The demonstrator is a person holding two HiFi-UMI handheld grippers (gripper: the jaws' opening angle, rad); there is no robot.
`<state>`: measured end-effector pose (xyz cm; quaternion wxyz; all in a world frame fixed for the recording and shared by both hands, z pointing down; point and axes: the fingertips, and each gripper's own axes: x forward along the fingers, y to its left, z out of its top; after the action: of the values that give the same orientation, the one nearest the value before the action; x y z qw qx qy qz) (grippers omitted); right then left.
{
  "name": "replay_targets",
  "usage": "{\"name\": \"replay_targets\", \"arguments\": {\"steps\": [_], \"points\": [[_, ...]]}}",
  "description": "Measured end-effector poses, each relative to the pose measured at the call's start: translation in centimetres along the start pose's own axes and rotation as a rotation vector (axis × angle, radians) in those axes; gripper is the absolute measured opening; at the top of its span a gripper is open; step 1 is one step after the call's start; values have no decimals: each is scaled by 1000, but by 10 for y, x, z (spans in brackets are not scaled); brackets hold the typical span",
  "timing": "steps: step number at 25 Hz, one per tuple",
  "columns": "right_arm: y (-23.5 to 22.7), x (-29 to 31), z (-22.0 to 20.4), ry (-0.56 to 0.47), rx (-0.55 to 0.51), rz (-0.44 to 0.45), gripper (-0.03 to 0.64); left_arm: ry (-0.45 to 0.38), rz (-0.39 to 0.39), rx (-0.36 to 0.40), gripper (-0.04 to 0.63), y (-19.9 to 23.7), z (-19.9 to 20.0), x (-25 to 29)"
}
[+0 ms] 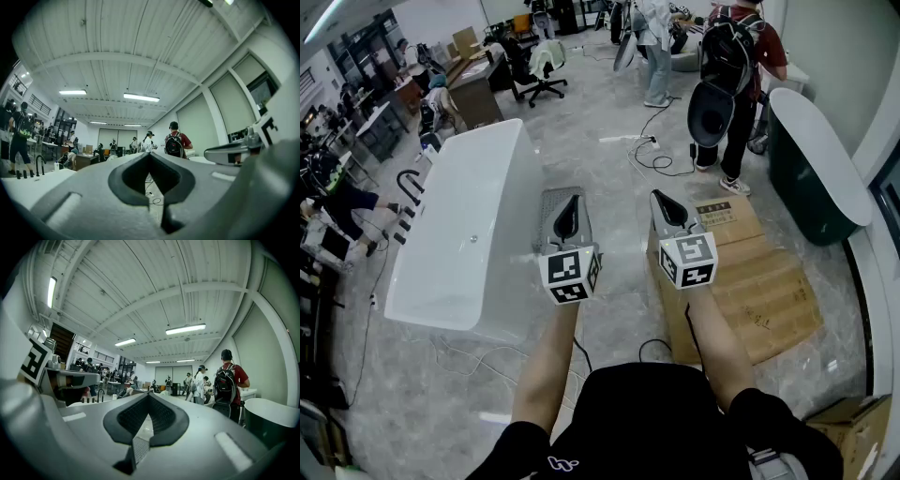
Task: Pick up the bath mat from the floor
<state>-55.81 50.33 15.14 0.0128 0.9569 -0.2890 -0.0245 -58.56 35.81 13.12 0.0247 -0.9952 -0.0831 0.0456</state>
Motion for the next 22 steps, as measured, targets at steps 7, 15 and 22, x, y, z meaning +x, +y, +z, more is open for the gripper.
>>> {"name": "replay_targets", "arguments": {"steps": [7, 15, 22], "points": [[3, -14, -1, -52, -34, 2, 5, -23, 4, 23, 0, -5, 1, -11], [13, -13, -8, -52, -40, 46, 5, 17, 16, 72, 0, -13, -18, -18], [9, -13, -22, -11, -5, 66, 6, 63, 20, 46, 0, -12, -29, -20]]}}
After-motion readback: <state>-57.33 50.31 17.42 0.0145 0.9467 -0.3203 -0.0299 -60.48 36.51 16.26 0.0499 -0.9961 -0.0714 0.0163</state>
